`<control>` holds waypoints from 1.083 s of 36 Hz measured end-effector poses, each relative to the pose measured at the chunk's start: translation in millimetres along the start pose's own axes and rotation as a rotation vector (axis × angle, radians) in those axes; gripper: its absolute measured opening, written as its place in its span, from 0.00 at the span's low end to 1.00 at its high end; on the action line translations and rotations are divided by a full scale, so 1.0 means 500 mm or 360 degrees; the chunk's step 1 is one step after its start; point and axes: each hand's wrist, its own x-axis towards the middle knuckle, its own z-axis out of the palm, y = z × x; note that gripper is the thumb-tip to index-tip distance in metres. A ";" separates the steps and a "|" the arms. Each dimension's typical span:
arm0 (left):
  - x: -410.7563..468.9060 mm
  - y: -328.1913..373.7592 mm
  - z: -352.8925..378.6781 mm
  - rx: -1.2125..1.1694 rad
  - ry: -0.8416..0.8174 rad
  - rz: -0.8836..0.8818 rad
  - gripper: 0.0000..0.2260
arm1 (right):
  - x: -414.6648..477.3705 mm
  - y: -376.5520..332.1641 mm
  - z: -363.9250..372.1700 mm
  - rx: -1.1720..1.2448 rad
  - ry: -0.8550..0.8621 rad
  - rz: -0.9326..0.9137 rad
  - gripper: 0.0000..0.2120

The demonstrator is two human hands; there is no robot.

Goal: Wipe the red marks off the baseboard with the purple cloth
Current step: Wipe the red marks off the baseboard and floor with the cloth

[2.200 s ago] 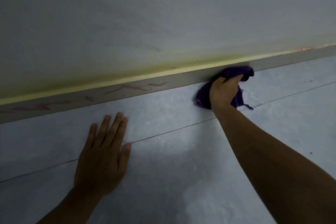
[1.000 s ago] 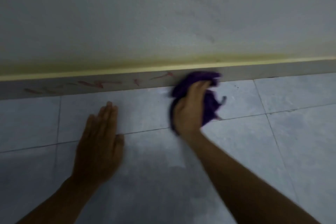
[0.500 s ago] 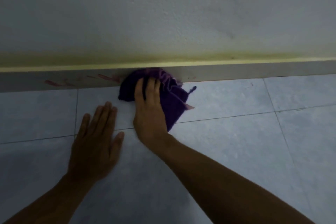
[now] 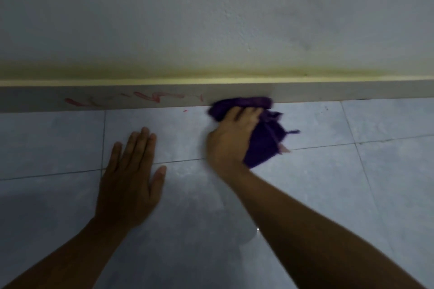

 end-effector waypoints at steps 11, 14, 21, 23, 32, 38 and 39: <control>-0.001 -0.002 -0.002 -0.0023 -0.0030 -0.0003 0.31 | 0.023 0.200 0.009 0.0437 0.0025 -0.0218 0.32; 0.000 -0.002 -0.005 -0.0050 -0.0062 -0.0008 0.32 | 0.082 0.301 -0.016 0.0427 0.0045 0.0079 0.30; 0.005 0.003 -0.015 -0.0060 -0.0127 -0.0019 0.32 | 0.059 0.221 -0.005 0.0377 0.0107 0.0023 0.29; 0.010 0.011 -0.019 -0.0085 -0.0132 -0.0007 0.32 | 0.013 0.185 0.003 0.0380 0.0156 -0.0323 0.29; 0.098 0.169 -0.007 -0.0227 -0.0205 0.0268 0.29 | -0.047 0.365 0.008 0.0664 0.0137 -0.0412 0.24; 0.105 0.172 0.024 -0.0129 -0.0210 0.0277 0.30 | 0.078 0.565 -0.026 0.0563 0.0298 0.0458 0.29; 0.106 0.171 0.025 -0.0119 -0.0221 0.0276 0.30 | 0.111 0.573 -0.033 0.0538 0.0279 0.0559 0.30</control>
